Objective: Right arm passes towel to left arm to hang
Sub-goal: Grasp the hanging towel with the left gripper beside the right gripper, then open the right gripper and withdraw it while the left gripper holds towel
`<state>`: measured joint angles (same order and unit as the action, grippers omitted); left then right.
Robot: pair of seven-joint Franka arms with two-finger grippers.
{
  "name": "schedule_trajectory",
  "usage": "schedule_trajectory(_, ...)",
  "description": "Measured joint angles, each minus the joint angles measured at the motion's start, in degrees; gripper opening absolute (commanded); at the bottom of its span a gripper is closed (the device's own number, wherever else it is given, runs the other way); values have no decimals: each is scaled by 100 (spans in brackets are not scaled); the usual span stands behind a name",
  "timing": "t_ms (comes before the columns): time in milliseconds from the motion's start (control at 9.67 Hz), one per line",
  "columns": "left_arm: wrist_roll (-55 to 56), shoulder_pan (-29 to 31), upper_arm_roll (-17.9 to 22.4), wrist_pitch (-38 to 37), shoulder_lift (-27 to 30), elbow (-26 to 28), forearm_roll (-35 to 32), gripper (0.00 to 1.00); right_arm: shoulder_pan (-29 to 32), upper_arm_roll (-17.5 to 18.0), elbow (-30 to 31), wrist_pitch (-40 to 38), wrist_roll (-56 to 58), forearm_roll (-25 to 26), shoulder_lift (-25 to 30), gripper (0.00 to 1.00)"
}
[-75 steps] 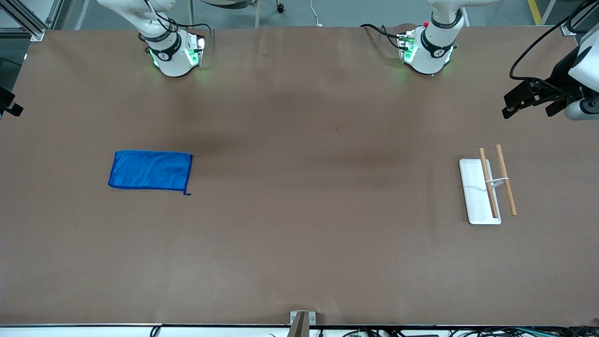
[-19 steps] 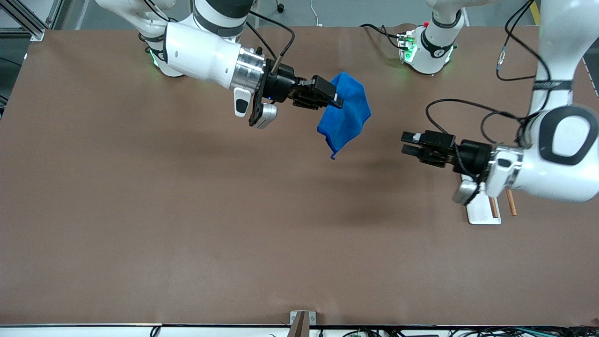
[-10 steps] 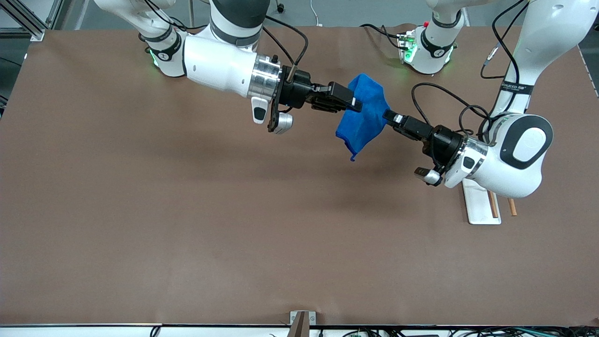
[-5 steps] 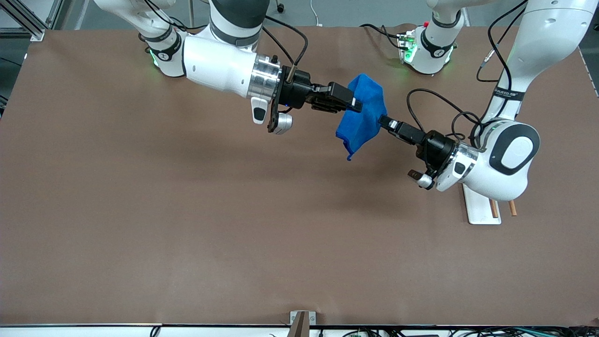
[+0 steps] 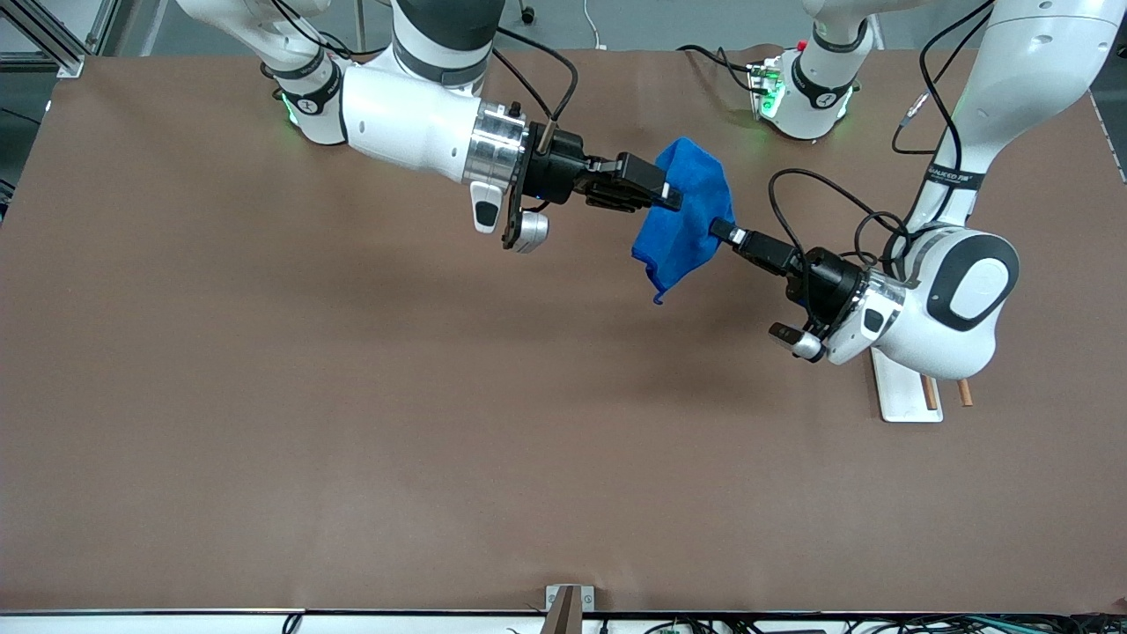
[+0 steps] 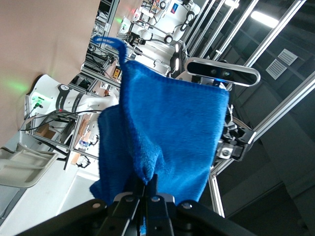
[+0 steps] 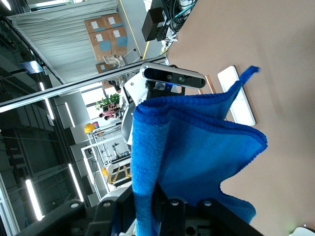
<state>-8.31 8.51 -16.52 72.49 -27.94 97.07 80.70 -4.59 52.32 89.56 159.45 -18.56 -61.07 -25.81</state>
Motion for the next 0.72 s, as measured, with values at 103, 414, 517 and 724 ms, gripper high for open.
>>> schedule_trajectory(103, 196, 16, 0, 0, 7, -177, 3, 0, 0, 0, -2, 0, 0, 0, -1, 0)
schedule_trajectory(414, 849, 68, 31, 1, 28, -836, 3, 0, 8, -5, -7, 14, -6, 0, -6, 99)
schedule_trajectory(517, 878, 81, 48, 1, 29, -915, -11, 0, 30, -13, 8, 9, -2, 1, -9, 100)
schedule_trajectory(724, 919, 92, 55, 4, 30, -1097, -337, 0, 252, -48, 180, -223, 44, 162, -11, 100)
